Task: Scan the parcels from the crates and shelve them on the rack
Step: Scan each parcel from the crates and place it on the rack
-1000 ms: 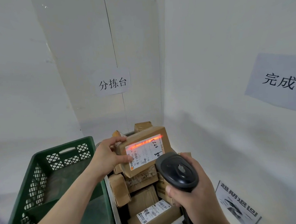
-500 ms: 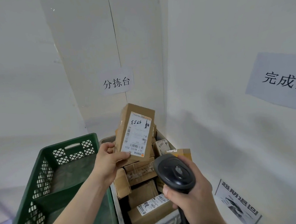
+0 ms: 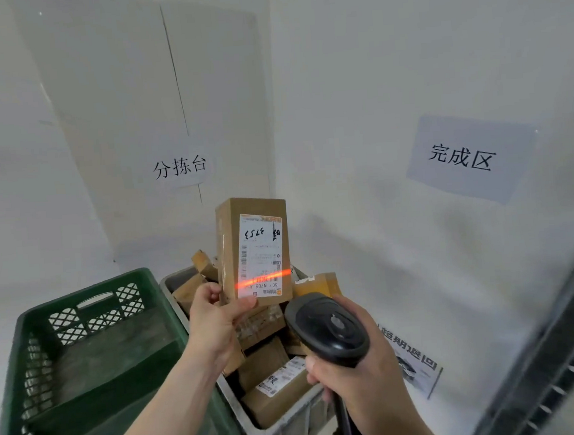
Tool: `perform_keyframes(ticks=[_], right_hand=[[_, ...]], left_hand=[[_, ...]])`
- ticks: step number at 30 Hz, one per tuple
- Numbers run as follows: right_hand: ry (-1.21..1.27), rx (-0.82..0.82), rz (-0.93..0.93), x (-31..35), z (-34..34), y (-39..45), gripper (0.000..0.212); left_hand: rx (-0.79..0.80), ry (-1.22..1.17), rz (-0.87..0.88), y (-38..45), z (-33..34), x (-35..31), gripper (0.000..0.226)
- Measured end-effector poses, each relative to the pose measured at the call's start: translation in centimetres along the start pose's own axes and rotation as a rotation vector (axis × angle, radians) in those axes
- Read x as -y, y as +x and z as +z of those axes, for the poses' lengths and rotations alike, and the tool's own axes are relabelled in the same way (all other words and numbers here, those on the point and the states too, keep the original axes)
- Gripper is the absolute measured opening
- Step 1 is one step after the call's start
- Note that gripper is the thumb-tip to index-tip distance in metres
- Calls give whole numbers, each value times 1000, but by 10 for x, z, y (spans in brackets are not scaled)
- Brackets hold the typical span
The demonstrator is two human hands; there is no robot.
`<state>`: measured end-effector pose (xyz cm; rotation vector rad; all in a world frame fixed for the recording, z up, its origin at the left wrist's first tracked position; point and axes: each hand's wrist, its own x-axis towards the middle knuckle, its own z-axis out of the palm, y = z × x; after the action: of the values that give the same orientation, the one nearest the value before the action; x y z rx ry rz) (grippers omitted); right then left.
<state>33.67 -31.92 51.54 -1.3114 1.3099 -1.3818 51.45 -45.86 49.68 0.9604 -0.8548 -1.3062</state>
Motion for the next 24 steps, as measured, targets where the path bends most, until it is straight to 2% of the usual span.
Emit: perform_keyframes(ticks=[4,7,17,24], right_hand=[[40,-39,-12,7,16,-30,68],[47,-99,-25,13,26,-49,63],[61,-250,-8,14,30,-88,77],[62,-262,-18,29,21,-107,80]], left_hand=[[57,-52,-18,-14,-9,-4,40],[97,-68,-30,-22,-15,-3,40],[174,-131,-65,-33,-13,-2,42],[171,-108,-66,-34,-6,-3,45]])
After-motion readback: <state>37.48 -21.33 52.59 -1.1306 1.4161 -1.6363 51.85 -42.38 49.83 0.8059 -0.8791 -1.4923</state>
